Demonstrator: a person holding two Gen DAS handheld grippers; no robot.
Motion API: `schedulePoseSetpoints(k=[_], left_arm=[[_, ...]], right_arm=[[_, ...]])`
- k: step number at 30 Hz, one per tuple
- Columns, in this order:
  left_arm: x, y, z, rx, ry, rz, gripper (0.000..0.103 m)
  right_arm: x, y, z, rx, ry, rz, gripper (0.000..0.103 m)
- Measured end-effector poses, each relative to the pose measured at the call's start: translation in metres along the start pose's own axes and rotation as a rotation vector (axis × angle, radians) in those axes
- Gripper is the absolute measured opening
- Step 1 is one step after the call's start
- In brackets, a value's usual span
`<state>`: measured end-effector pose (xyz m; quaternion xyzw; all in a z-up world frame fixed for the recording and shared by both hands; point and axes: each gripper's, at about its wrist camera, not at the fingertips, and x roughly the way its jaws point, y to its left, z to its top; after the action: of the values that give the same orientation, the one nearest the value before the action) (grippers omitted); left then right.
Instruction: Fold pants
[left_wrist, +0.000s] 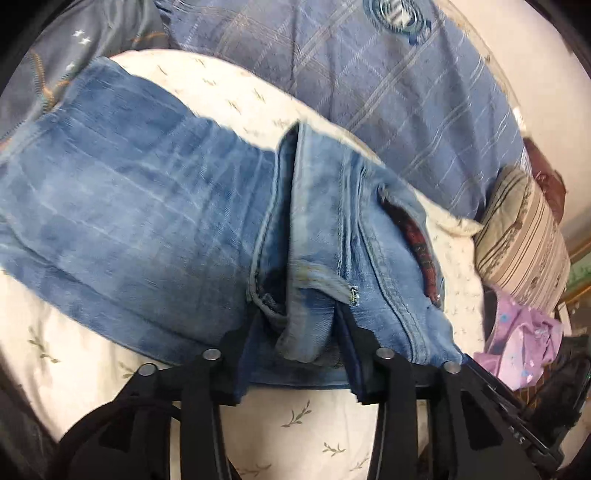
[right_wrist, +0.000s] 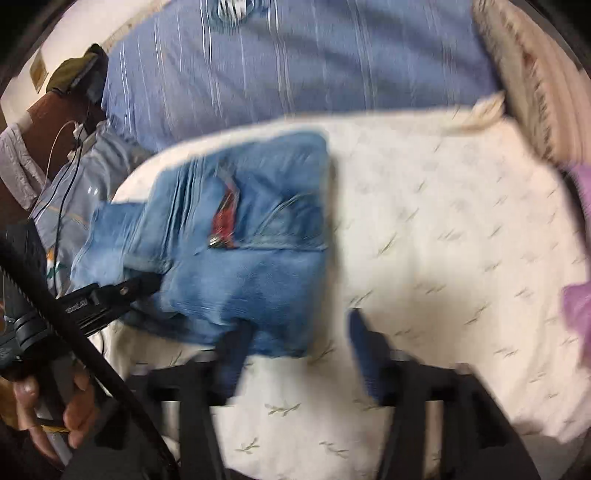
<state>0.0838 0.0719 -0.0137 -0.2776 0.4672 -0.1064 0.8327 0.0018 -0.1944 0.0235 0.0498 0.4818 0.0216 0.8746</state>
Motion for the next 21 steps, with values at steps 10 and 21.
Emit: schedulePoseSetpoints(k=[10,21], left_arm=[[-0.015,-0.007,-0.012,0.078,-0.023,-0.004,0.026],[0.001,-0.020,-0.026,0.165,-0.041,0.161,0.006]], right_arm=[[-0.005,-0.011,0.011,0.103,0.062,0.186,0.070],[0.053,0.015,0.001,0.017,0.151,0.075,0.030]])
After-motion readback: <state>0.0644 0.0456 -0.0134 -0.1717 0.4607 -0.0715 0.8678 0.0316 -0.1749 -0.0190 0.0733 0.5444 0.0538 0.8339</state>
